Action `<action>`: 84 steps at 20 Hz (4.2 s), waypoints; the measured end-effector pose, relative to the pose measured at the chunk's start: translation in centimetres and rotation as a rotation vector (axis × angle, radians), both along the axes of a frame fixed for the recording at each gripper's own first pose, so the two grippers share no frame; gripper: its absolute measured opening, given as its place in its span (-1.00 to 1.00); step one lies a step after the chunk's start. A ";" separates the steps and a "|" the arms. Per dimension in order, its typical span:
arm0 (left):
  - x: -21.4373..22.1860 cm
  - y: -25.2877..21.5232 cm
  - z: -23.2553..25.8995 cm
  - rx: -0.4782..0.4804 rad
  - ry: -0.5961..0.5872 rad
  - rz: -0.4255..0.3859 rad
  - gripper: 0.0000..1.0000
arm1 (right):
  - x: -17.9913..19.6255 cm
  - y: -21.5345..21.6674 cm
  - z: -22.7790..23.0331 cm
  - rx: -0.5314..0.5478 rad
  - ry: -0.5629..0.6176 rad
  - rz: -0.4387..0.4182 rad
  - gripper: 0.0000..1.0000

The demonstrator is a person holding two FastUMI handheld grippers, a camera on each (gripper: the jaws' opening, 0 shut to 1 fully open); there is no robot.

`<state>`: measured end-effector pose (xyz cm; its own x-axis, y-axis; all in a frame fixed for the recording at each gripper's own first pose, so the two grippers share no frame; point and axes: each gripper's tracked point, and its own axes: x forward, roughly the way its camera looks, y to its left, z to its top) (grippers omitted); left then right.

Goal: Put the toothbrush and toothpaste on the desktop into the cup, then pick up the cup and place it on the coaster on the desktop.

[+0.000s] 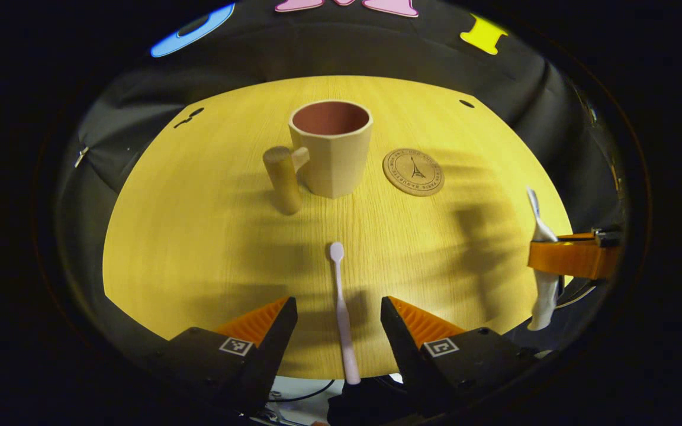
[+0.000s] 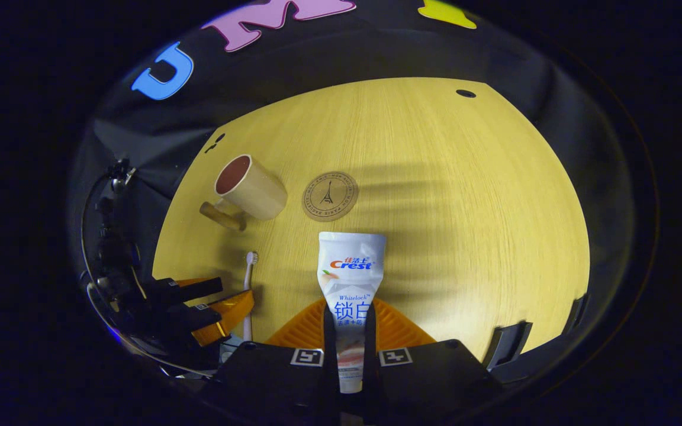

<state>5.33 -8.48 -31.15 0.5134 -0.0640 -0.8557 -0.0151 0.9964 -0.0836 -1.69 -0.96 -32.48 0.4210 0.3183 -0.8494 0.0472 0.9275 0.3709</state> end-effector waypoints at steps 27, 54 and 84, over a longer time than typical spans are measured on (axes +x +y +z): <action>-0.1 -1.0 -2.4 0.003 0.124 -0.037 -0.87 | 5.0 -1.4 2.0 0.077 -0.056 -0.026 -0.63; -10.2 8.8 11.4 -0.144 -0.122 0.328 -0.87 | 23.7 17.9 12.7 0.258 -0.644 0.257 -0.63; -2.1 5.3 15.1 -0.205 -0.276 0.145 -0.87 | 16.0 8.4 16.1 0.233 -0.638 0.144 0.09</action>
<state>3.27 -3.15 -16.02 0.7392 -0.1294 -0.6609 -0.1039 0.9477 -0.3018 14.33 7.46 -16.38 0.7553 0.5525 -0.3525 -0.3640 0.8009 0.4754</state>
